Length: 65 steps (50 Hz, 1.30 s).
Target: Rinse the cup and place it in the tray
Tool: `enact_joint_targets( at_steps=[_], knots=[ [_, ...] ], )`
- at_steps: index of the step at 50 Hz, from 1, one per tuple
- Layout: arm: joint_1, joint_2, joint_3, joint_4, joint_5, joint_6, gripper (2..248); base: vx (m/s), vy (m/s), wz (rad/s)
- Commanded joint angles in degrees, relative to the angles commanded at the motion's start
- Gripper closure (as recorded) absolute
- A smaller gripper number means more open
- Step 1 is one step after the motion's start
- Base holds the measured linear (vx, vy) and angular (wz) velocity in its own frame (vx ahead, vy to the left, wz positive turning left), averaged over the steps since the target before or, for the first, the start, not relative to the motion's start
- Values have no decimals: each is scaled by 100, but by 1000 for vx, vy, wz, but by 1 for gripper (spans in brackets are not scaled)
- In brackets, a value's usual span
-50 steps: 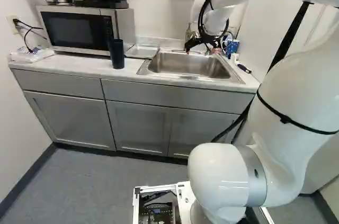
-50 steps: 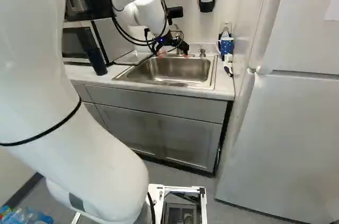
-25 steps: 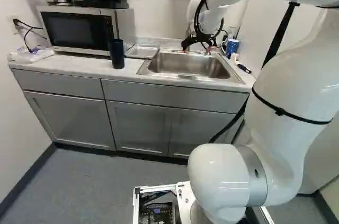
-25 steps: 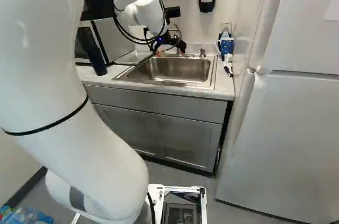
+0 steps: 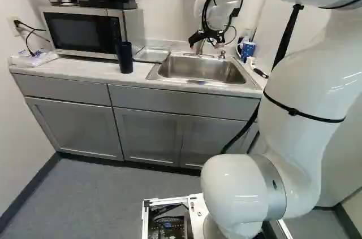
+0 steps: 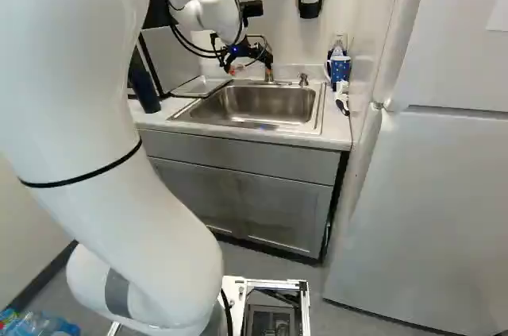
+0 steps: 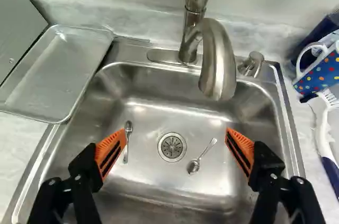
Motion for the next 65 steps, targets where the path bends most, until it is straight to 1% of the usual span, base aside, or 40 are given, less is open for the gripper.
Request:
enact_joint_targets(
  at_steps=[23,31,41,65],
  knots=[
    [30,106,-191,0,0,0,3,0,0,0],
    [36,88,-314,0,0,0,3,0,0,0],
    [69,-148,-564,0,0,0,3,0,0,0],
    [174,-834,-1318,0,64,0,3,0,0,0]
  ],
)
